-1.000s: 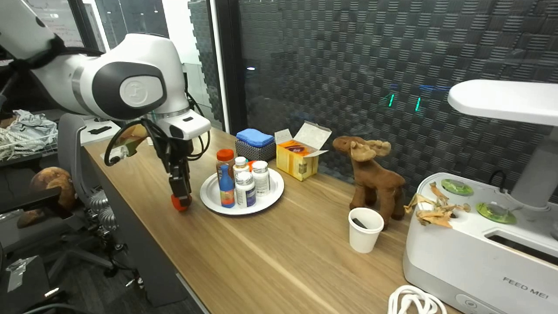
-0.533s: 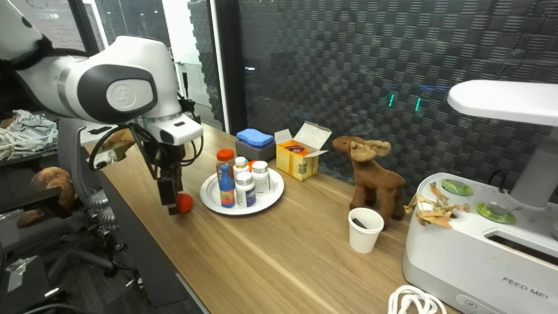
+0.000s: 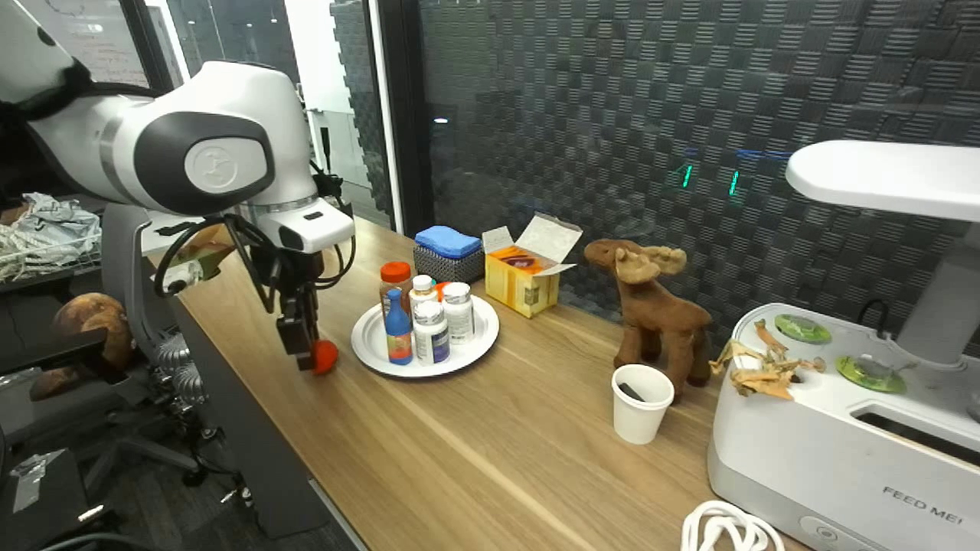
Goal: Put the bottles on the tray
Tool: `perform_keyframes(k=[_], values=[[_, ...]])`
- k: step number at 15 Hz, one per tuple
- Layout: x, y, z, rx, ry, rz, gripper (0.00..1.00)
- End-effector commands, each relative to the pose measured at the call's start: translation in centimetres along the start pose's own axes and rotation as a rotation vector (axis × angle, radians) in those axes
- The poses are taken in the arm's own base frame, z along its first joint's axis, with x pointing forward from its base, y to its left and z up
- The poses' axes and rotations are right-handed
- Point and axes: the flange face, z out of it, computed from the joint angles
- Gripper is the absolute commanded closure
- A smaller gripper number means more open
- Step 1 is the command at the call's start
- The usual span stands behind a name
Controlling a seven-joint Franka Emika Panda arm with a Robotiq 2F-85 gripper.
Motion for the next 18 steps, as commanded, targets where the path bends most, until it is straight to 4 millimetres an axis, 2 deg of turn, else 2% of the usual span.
perform_keyframes(k=[1, 8, 18], values=[[0.7, -0.4, -1.3, 0.016, 0.028, -0.001, 0.76], [1.1, -1.7, -4.5, 0.051, 0.094, 0.002, 0.76], [3.8, -2.6, -3.5, 0.005, 0.167, 0.039, 0.76]])
